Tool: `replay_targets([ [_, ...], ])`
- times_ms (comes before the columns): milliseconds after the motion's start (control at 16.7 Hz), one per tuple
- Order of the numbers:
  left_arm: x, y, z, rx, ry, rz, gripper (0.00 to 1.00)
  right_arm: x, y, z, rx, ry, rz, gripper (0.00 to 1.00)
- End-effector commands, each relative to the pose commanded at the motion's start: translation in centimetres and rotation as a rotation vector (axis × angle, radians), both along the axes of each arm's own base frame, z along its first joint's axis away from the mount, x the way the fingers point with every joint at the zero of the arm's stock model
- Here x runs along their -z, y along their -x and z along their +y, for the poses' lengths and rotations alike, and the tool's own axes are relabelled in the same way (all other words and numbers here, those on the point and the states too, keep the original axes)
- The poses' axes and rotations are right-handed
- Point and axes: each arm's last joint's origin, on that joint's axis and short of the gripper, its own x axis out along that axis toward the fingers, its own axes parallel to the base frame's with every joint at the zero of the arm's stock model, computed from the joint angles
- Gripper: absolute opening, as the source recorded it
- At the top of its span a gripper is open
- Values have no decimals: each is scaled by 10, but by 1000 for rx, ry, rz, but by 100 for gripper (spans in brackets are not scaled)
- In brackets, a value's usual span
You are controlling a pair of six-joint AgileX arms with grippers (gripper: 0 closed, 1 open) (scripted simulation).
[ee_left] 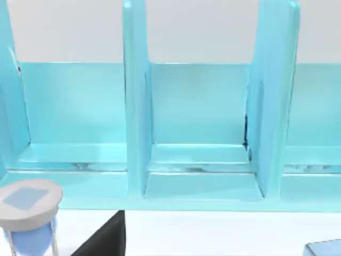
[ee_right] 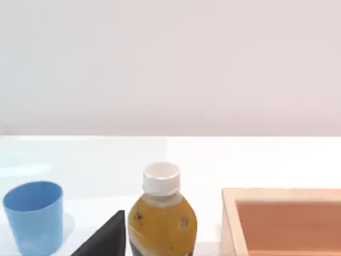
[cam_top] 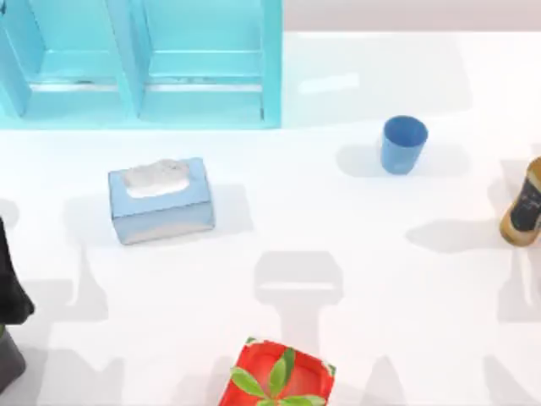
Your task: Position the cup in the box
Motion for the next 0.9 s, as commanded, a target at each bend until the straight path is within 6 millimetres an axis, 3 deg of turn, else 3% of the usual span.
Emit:
replay_targets([
  [300, 0, 0, 0, 0, 0, 0, 100, -10, -1, 0, -1, -1, 35, 100],
  [600, 0, 0, 0, 0, 0, 0, 100, -66, -16, 4, -9, -4, 202, 100],
  [780, 0, 0, 0, 0, 0, 0, 100, -115, -51, 10, -21, -7, 352, 100],
  [900, 0, 0, 0, 0, 0, 0, 100, -145, -90, 19, -32, -9, 470, 100],
])
